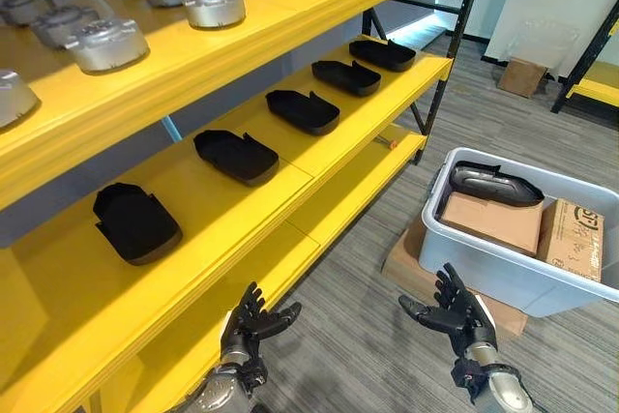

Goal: Move parts from the plastic box to the shelf.

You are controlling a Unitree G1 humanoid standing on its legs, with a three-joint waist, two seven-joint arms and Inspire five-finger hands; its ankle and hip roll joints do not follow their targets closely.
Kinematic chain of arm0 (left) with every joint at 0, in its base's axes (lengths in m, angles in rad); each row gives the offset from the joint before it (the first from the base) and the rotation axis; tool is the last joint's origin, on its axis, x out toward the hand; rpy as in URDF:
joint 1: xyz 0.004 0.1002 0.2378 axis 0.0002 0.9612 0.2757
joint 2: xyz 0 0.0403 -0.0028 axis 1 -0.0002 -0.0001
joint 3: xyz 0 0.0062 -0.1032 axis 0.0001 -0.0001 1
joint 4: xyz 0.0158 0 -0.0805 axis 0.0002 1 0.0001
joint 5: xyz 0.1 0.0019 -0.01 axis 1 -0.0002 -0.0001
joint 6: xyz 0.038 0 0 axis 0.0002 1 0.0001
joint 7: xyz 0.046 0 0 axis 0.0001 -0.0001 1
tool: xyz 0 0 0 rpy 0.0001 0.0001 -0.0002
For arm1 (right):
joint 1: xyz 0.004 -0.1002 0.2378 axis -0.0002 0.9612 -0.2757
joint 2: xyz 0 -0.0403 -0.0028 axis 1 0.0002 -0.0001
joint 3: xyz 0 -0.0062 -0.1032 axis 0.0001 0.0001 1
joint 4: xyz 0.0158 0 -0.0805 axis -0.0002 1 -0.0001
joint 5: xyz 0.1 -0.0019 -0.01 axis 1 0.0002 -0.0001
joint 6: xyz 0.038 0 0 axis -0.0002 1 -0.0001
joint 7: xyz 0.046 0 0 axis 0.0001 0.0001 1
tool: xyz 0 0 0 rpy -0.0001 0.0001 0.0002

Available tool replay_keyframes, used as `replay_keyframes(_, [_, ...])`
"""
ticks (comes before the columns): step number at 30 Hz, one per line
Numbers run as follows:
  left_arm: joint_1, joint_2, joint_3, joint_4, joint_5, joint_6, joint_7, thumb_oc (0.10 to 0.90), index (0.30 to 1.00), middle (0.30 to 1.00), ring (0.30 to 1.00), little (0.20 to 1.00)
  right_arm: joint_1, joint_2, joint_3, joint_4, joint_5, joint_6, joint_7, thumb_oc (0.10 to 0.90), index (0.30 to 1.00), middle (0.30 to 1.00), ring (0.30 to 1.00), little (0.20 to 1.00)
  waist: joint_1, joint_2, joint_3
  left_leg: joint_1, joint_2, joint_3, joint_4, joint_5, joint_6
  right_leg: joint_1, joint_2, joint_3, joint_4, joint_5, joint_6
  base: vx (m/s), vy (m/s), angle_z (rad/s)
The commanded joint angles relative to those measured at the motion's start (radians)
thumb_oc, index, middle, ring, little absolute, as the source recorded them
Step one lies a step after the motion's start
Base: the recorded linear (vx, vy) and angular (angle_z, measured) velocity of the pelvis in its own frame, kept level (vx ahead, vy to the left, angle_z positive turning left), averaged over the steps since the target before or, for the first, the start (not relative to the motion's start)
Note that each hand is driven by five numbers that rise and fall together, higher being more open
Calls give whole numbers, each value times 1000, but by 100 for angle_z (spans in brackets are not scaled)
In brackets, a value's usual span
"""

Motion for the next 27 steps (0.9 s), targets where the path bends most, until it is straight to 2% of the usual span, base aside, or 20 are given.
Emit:
replay_keyframes(1, [-94, 60, 79, -74, 4, -92, -20, 900, 1000, 1000, 1000, 1000, -115, 19, -36, -113, -17, -106, 27, 900, 1000, 1000, 1000, 1000, 18, -25, 42, 0, -6, -29, 51, -102, -86, 24, 61, -10, -40, 3, -50, -46, -146, 2])
replay_keyframes(3, [-86, 55, 77, -73, 1, -95, -25, 900, 1000, 1000, 1000, 1000, -96, 14, -33, -115, -13, -107, 34, 900, 1000, 1000, 1000, 1000, 13, -17, 43, 16, 10, -34, 27, -65, -101, 28, 84, -9, -42, -3, -63, -33, -116, 1])
replay_keyframes(9, [-78, 49, 76, -68, 8, -92, -37, 900, 1000, 1000, 1000, 1000, -71, 1, -29, -116, -29, -108, 43, 900, 1000, 1000, 1000, 1000, 6, -8, 49, 26, 35, -37, -4, -13, -124, 30, 121, -2, -55, -2, -79, -41, -87, -2])
replay_keyframes(10, [-79, 48, 69, -70, 12, -92, -41, 900, 1000, 1000, 1000, 1000, -57, -6, -27, -116, -42, -110, 44, 900, 1000, 1000, 1000, 1000, 0, -5, 56, 33, 49, -43, -22, 10, -134, 26, 139, 7, -68, 5, -85, -60, -133, -8])
replay_keyframes(15, [-80, 48, 58, -69, 22, -88, -50, 900, 1000, 1000, 1000, 1000, -31, -33, -37, -123, -78, -112, 48, 900, 1000, 1000, 1000, 1000, -12, -4, 72, 36, 71, -61, -51, 44, -148, 16, 174, 22, -71, 12, -98, -48, -100, -9])
replay_keyframes(19, [-66, 54, 61, -73, 27, -91, -53, 900, 1000, 1000, 1000, 1000, 1, -48, -42, -143, -70, -113, 67, 900, 1000, 1000, 1000, 1000, -18, -17, 97, 26, 103, -82, -2, 30, -143, -15, 200, 38, 4, -9, -118, -38, -153, -10])
replay_keyframes(21, [-65, 59, 65, -74, 28, -93, -53, 900, 1000, 1000, 1000, 1000, 13, -53, -40, -148, -49, -113, 81, 900, 1000, 1000, 1000, 1000, -14, -30, 122, 2, 112, -149, 82, -12, -127, -50, 211, 63, 65, -22, -136, -75, -170, -31])
replay_keyframes(22, [-70, 60, 64, -73, 26, -93, -52, 900, 1000, 1000, 1000, 1000, 12, -60, -38, -142, -48, -112, 79, 900, 1000, 1000, 1000, 1000, -4, -36, 135, -8, 100, -197, 106, -23, -118, -59, 212, 71, 78, -23, -140, -145, -140, -49])
replay_keyframes(23, [-71, 61, 66, -80, 22, -92, -53, 900, 1000, 1000, 1000, 1000, 5, -61, -34, -134, -41, -111, 78, 900, 1000, 1000, 1000, 1000, 6, -39, 147, -33, 73, -257, 121, -33, -86, -77, 217, 83, 84, -11, -148, -102, -99, -49])
replay_keyframes(24, [-64, 60, 67, -83, 19, -92, -55, 900, 1000, 1000, 1000, 1000, 3, -60, -30, -123, -35, -109, 81, 900, 1000, 1000, 1000, 1000, 16, -45, 151, -49, 34, -318, 136, -61, -69, -79, 216, 100, 89, -12, -149, -62, -62, -54])
replay_keyframes(25, [-56, 57, 72, -87, 18, -92, -55, 900, 1000, 1000, 1000, 1000, 1, -61, -28, -114, -38, -105, 83, 900, 1000, 1000, 1000, 1000, 28, -48, 152, -60, -14, -375, 146, -91, -57, -82, 213, 116, 92, -12, -149, 38, -25, -45])
replay_keyframes(27, [-51, 53, 73, -88, 22, -88, -63, 900, 1000, 1000, 1000, 1000, -3, -63, -28, -94, -49, -101, 85, 900, 1000, 1000, 1000, 1000, 57, -45, 156, -117, -122, -476, 141, -100, -51, -77, 213, 133, 89, -16, -149, 83, 7, -52])
